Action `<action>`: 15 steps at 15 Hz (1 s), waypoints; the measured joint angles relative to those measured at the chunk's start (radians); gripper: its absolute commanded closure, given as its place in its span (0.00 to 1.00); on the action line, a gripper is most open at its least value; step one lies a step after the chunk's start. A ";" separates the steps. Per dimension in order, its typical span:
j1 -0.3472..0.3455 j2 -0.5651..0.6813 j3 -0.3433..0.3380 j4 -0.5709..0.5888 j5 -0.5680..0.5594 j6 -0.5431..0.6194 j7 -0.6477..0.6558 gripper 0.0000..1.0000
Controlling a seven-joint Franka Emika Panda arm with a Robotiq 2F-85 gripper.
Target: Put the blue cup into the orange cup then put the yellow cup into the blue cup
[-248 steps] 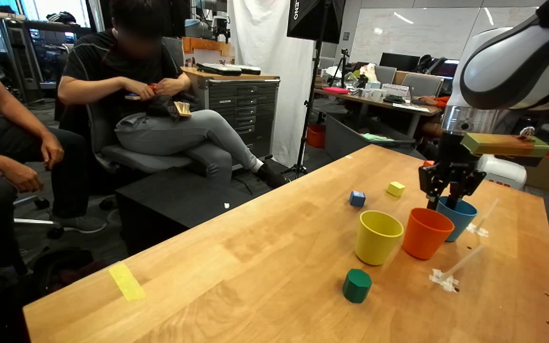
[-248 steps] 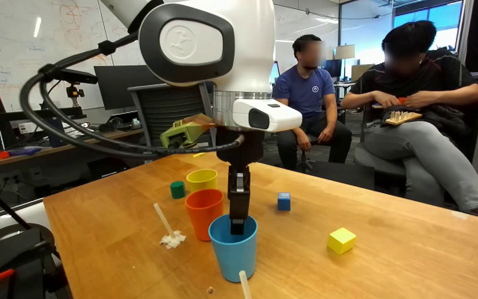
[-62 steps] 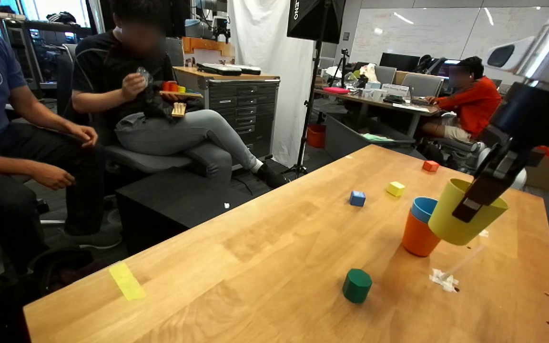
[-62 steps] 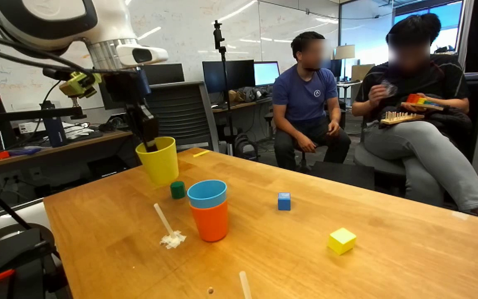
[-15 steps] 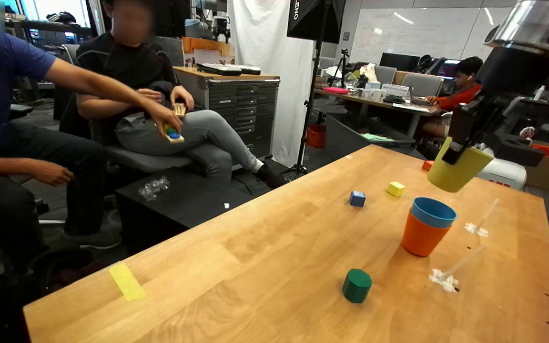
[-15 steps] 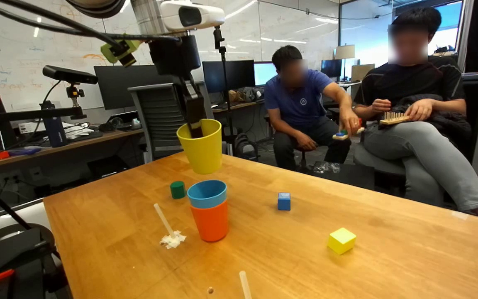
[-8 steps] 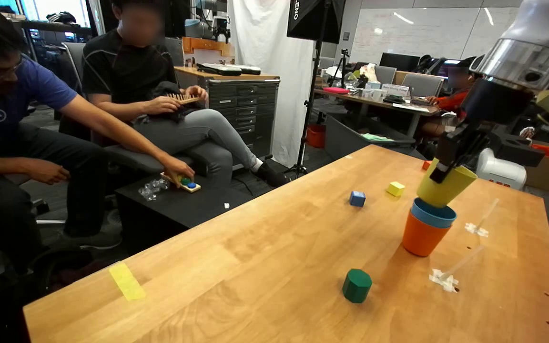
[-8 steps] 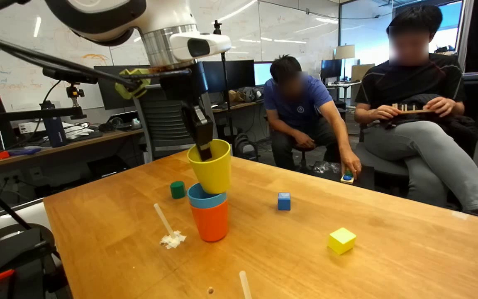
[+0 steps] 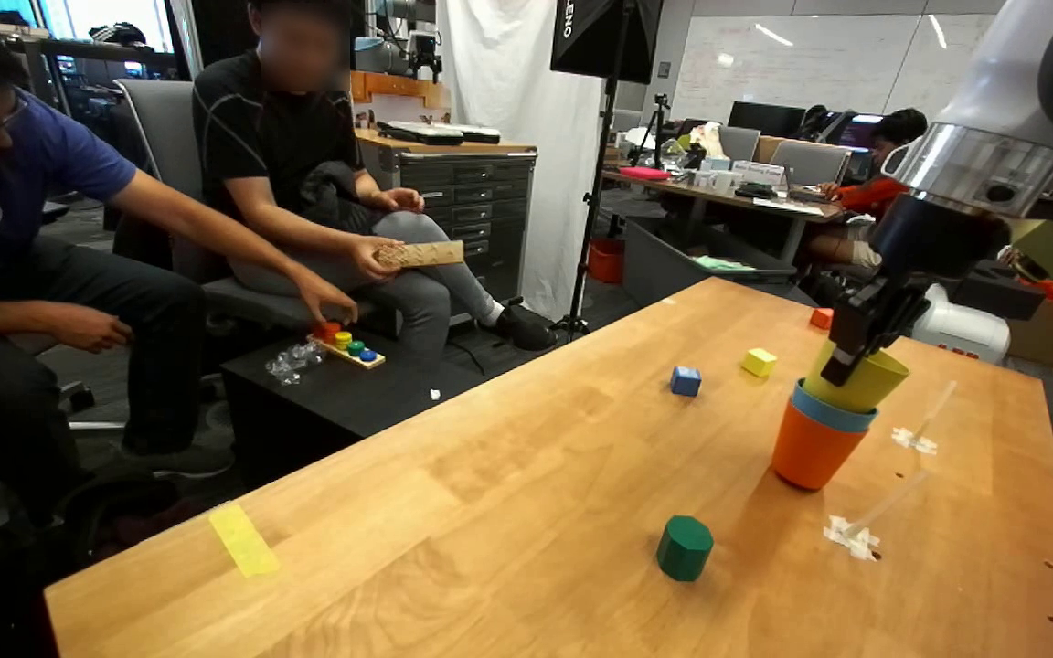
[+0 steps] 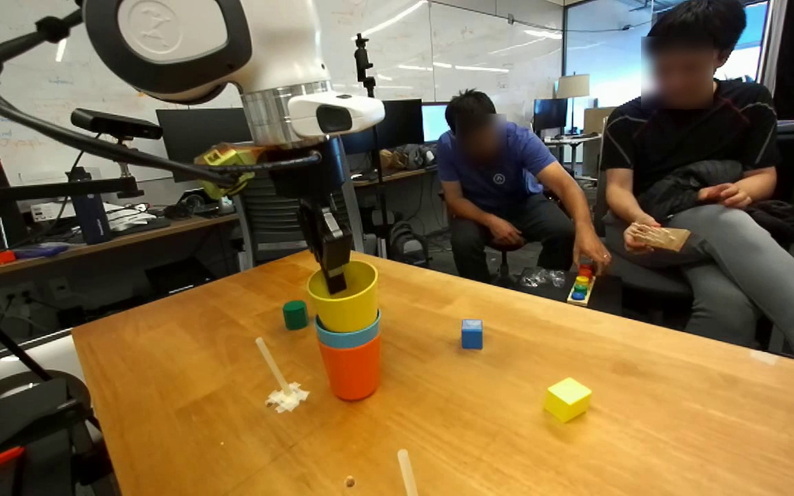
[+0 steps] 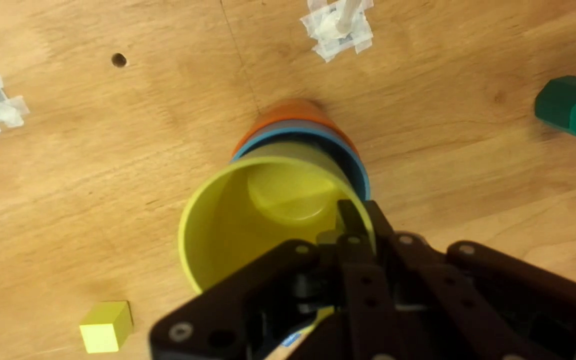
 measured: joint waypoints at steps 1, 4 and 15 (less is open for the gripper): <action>0.001 0.002 0.001 -0.001 0.000 0.000 -0.002 0.99; 0.002 0.009 0.003 -0.004 0.003 0.000 -0.008 0.99; 0.004 0.042 0.018 -0.009 0.040 0.024 -0.020 0.20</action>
